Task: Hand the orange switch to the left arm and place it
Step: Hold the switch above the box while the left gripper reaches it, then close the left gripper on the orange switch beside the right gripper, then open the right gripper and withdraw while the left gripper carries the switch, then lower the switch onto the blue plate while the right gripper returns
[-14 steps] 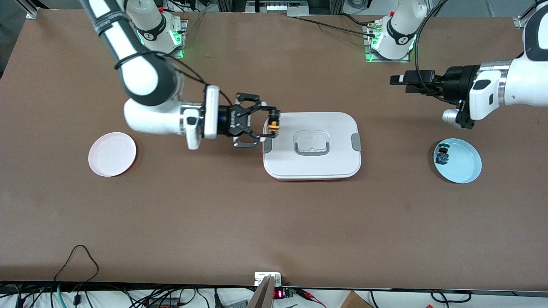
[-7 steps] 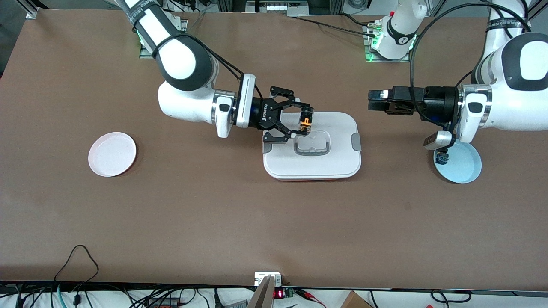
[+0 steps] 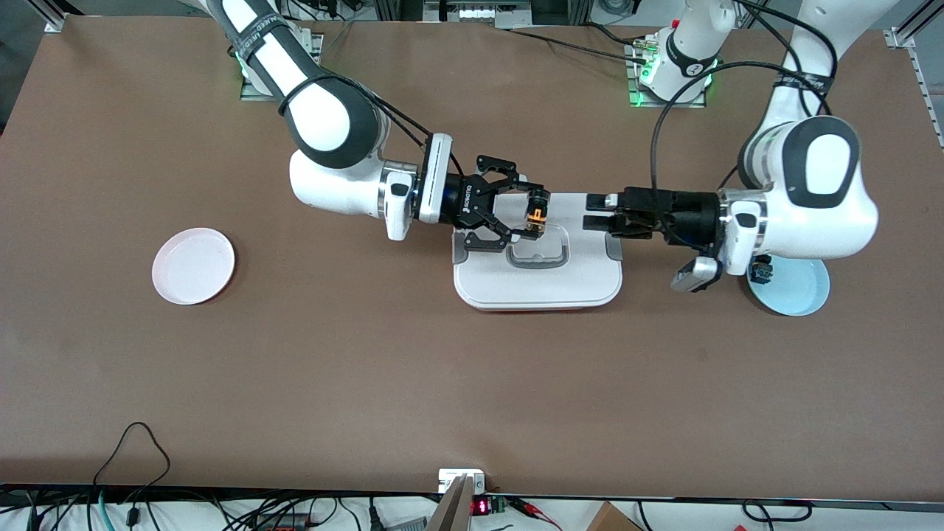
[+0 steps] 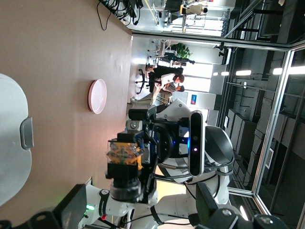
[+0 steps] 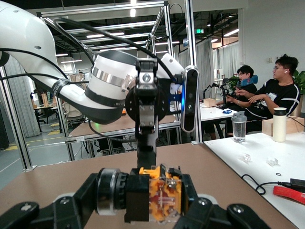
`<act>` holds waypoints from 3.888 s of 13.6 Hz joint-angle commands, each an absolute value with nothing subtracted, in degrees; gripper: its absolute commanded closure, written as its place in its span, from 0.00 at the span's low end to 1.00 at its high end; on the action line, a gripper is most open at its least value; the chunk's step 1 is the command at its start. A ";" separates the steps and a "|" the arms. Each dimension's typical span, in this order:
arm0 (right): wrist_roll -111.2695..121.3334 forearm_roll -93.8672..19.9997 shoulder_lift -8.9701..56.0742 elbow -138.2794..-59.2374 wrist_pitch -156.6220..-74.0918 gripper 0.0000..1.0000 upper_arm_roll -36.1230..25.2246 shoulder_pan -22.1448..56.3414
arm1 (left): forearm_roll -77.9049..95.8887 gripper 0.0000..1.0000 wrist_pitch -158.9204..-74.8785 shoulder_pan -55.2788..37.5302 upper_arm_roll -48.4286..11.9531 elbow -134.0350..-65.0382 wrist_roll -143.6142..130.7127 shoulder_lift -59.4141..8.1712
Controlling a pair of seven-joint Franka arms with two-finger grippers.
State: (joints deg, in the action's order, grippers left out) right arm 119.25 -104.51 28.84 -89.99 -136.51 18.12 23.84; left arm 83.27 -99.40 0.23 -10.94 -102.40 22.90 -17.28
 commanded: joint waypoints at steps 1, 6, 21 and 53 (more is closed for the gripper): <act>121.20 -106.35 29.44 -88.51 -137.37 1.00 17.93 24.52 | 85.43 0.00 -102.12 -0.52 -11.86 -103.80 28.55 -18.10; 121.99 -106.44 29.44 -88.59 -137.37 1.00 17.93 24.52 | 91.92 0.01 -104.85 -3.51 -12.30 -104.94 33.74 -19.16; 121.90 -106.26 29.71 -88.59 -137.37 1.00 17.93 24.52 | 94.92 0.80 -102.66 -4.40 -12.39 -106.17 41.40 -19.78; 76.78 -51.39 14.00 -83.14 -88.86 0.00 13.47 -8.19 | 13.39 0.80 -97.47 16.87 -11.52 -100.63 44.72 -22.50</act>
